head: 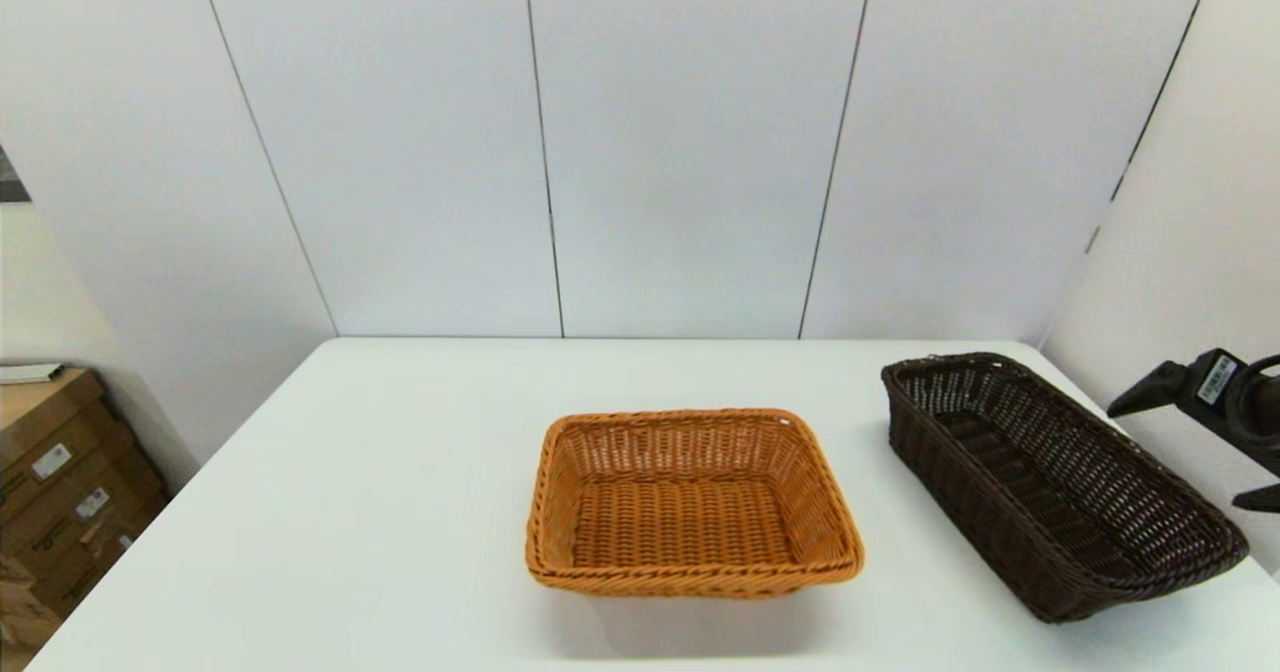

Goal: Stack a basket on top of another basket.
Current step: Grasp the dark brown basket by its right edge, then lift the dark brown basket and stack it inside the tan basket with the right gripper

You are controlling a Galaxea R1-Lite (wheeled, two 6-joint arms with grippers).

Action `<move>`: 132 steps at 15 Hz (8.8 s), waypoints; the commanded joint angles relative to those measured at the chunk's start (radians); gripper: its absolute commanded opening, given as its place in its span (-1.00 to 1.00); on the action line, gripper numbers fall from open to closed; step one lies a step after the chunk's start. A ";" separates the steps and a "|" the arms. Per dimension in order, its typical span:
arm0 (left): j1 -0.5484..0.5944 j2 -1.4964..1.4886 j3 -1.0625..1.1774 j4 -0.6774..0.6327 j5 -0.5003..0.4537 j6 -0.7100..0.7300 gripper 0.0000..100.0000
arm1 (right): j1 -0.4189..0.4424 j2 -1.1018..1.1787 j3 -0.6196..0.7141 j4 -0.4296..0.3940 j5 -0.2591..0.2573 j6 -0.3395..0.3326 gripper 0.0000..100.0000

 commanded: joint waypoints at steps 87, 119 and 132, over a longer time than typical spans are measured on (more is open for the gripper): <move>0.000 -0.002 0.000 0.001 0.000 -0.001 1.00 | 0.608 0.474 -0.459 0.124 0.292 -0.176 -1.00; -0.001 -0.002 0.000 0.001 0.000 -0.001 1.00 | 0.557 0.536 -0.453 0.133 0.300 -0.299 -1.00; -0.001 -0.002 0.000 0.001 0.000 -0.001 1.00 | 0.550 0.551 -0.453 0.134 0.295 -0.299 1.00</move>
